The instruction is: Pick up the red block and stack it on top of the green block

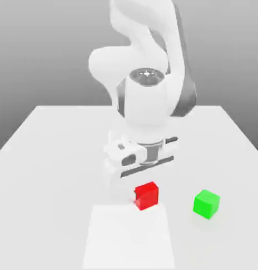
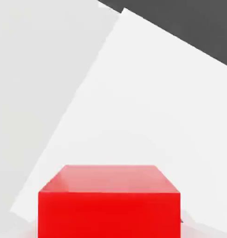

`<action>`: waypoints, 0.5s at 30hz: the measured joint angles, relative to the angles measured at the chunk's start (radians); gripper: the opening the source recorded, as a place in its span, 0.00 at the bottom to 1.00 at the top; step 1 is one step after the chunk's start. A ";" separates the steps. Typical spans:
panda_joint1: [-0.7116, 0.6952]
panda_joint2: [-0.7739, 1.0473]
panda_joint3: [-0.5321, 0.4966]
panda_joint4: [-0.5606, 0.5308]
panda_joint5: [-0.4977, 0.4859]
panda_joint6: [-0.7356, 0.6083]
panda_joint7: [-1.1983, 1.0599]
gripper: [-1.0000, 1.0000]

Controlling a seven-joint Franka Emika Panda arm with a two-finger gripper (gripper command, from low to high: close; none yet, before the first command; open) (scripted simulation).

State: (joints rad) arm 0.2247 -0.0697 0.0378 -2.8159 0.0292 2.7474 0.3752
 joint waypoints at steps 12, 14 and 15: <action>0.178 0.089 0.160 0.020 -0.051 0.067 0.120 0.00; 0.178 0.154 0.149 0.023 -0.094 0.128 0.151 1.00; 0.178 0.154 0.149 0.023 -0.094 0.128 0.151 1.00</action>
State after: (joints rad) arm 0.4027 0.0845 0.1871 -2.7930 -0.0648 2.8752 0.5258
